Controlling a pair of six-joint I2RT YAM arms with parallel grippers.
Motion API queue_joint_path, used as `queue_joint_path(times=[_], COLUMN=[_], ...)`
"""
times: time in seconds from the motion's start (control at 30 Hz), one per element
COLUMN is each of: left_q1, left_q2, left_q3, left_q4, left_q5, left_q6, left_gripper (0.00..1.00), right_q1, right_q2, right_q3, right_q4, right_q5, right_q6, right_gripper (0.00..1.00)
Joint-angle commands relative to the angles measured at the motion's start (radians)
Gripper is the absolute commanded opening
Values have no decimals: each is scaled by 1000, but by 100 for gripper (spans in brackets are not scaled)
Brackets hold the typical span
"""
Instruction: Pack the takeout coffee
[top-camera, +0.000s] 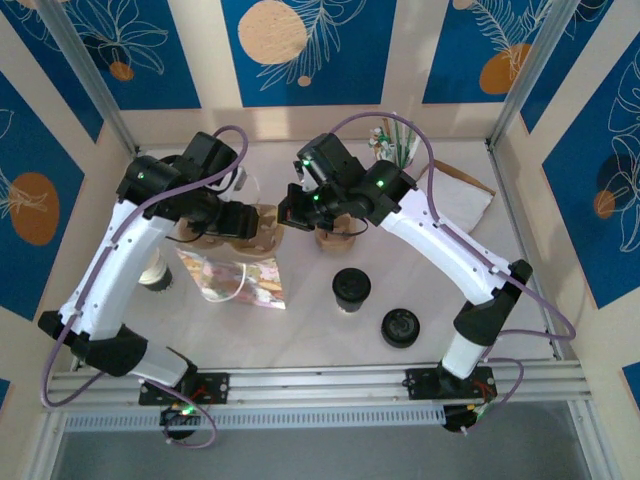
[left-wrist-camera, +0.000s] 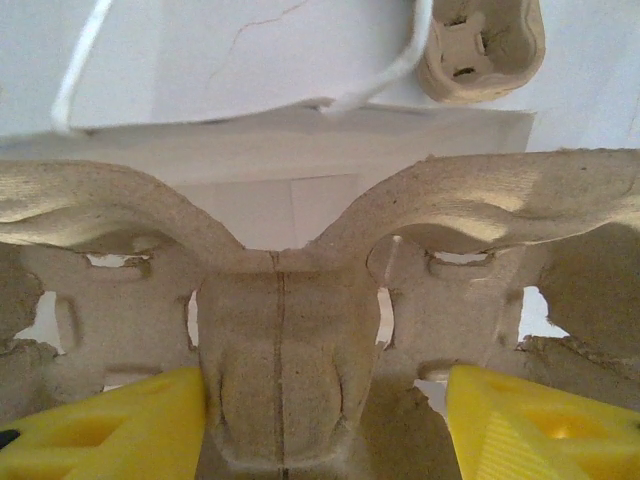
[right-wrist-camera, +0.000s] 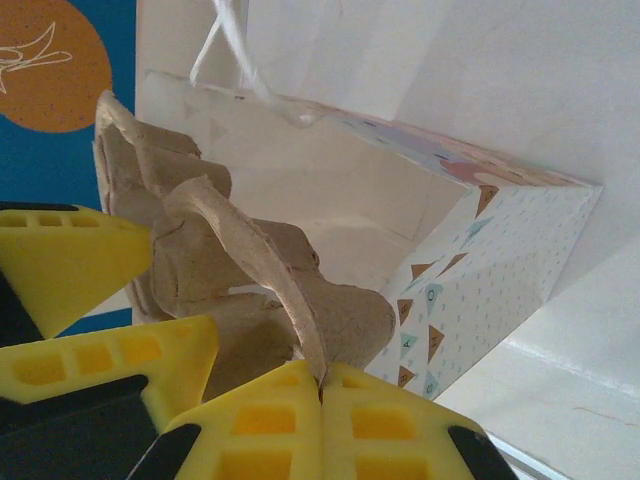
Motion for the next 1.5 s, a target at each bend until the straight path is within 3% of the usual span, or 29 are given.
queue_joint_path(times=[0.0, 0.1, 0.2, 0.5, 0.7, 0.97, 1.17, 1.47], left_q1=[-6, -4, -1, 25, 36, 42, 41, 42], left_q2=[3, 5, 2, -24, -46, -48, -37, -35], left_q3=[-8, -13, -20, -32, -45, -55, -64, -71], left_q4=[12, 12, 10, 24, 21, 19, 19, 19], left_q5=[33, 30, 26, 41, 24, 8, 9, 2], left_q6=[12, 15, 16, 13, 16, 28, 44, 58], left_gripper=[61, 60, 70, 71, 77, 73, 60, 51], right_q1=[-5, -5, -5, -6, -5, -5, -5, -5], right_q2=[-19, -18, -19, -25, -33, -28, -27, -21], right_q3=[-7, -8, -8, -15, -21, -22, -24, -24], right_q4=[21, 22, 23, 36, 40, 45, 52, 58], right_q5=[-35, -37, -39, -47, -44, -50, -54, -63], right_q6=[9, 9, 10, 11, 12, 12, 12, 16], right_gripper=[0, 0, 0, 0, 0, 0, 0, 0])
